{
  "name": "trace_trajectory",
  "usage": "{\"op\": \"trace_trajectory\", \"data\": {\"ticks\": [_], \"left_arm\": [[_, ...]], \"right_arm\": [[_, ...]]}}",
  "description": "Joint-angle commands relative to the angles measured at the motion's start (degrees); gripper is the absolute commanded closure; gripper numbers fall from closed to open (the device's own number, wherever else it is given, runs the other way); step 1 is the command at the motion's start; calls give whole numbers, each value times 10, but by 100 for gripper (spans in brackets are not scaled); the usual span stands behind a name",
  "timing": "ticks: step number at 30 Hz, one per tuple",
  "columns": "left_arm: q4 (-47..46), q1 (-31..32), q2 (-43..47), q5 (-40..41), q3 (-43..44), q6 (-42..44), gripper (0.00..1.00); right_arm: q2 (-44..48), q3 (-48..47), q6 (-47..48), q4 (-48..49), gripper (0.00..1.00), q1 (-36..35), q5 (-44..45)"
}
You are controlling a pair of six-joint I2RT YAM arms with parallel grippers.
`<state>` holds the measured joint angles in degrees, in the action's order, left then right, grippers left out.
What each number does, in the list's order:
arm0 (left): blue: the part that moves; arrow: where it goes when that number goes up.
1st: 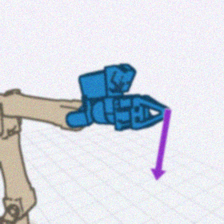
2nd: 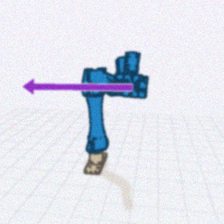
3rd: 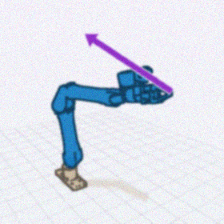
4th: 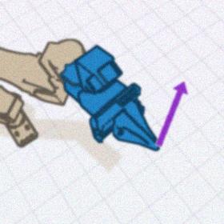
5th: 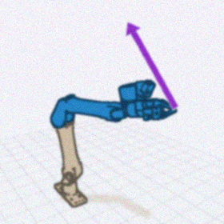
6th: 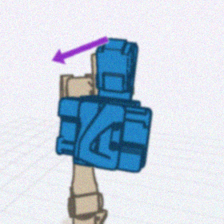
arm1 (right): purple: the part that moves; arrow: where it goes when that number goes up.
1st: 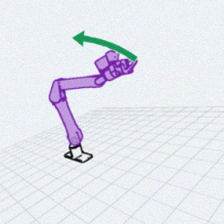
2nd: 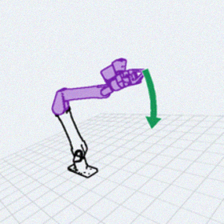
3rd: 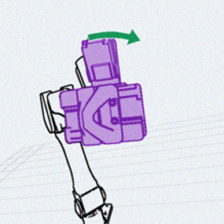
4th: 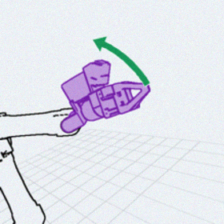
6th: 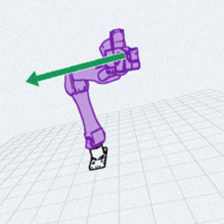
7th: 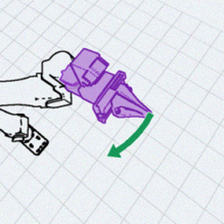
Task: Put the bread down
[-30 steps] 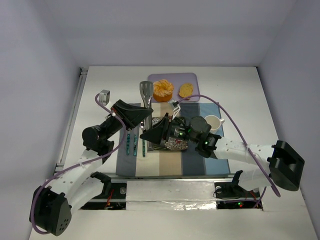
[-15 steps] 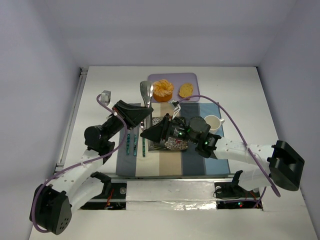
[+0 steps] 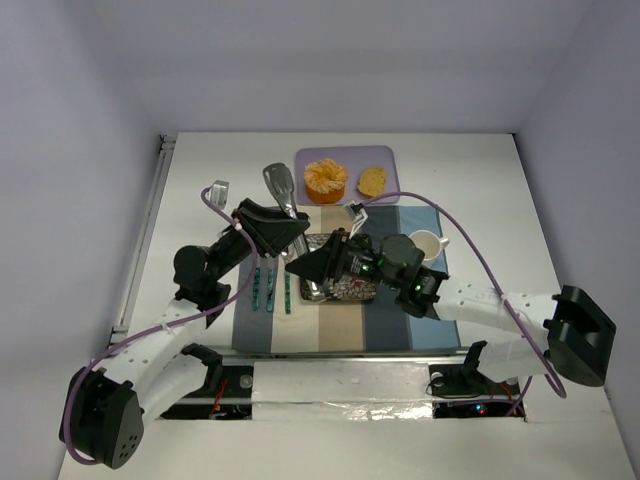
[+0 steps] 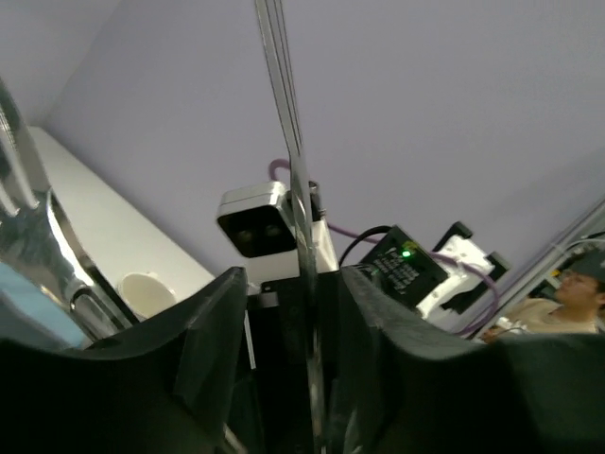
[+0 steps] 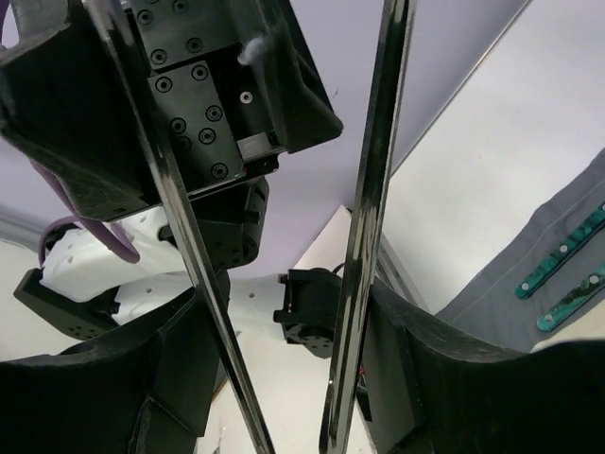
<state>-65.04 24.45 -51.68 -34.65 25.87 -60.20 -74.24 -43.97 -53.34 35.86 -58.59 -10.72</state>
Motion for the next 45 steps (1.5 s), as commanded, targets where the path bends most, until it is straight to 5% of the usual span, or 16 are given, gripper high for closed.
{"op": "trace_trajectory", "data": {"ticks": [1, 7, 15, 23, 37, 45], "left_arm": [[7, 4, 11, -7, 28, 32, 53], [92, 4, 34, 3, 44, 77, 38], [159, 4, 51, -10, 63, 108, 29], [282, 4, 78, -16, 88, 162, 24], [528, 4, 143, 21, 131, 291, 26], [705, 4, 163, 178, 160, 374, 38]], "right_arm": [[23, 5, -5, 7, 40, -6, 19], [44, 10, -22, -5, 41, -6, 32], [59, 2, -29, -26, 43, 5, 56], [59, -49, 10, -150, 43, 29, 102], [65, -88, 68, -280, 45, 94, 93], [54, -110, 129, -415, 47, 173, 78]]}}
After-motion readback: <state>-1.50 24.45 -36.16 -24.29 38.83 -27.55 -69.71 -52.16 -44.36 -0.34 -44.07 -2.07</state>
